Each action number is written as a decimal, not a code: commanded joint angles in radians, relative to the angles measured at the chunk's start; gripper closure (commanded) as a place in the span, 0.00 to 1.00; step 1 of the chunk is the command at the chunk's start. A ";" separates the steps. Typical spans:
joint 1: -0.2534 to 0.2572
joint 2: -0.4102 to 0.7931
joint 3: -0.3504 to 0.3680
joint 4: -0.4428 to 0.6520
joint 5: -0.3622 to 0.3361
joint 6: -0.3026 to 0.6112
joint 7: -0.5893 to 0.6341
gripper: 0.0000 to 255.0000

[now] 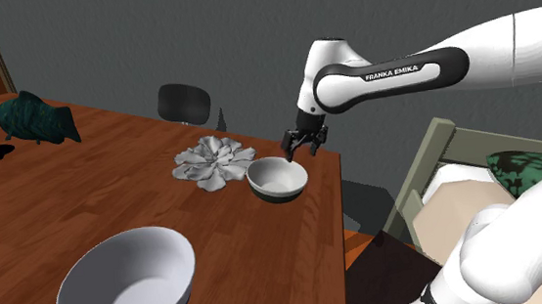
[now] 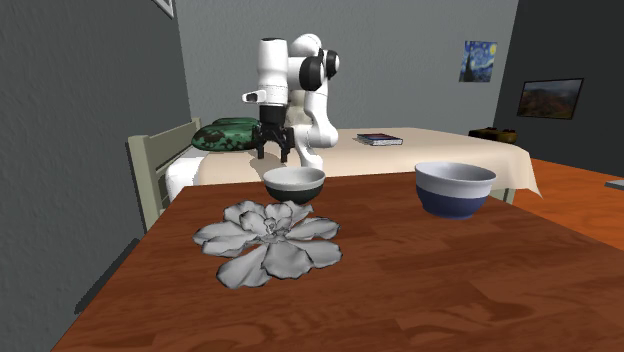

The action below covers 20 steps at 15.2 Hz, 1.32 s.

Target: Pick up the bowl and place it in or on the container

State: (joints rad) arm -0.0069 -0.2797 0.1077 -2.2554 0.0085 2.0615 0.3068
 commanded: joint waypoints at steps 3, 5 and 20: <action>-0.001 0.023 0.001 -0.041 -0.002 0.065 0.002 0.00; -0.001 0.023 0.001 -0.041 -0.002 0.065 0.002 0.00; -0.001 0.023 0.001 -0.041 -0.002 0.065 0.001 1.00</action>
State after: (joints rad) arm -0.0079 -0.2571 0.1084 -2.2959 0.0066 2.1266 0.3083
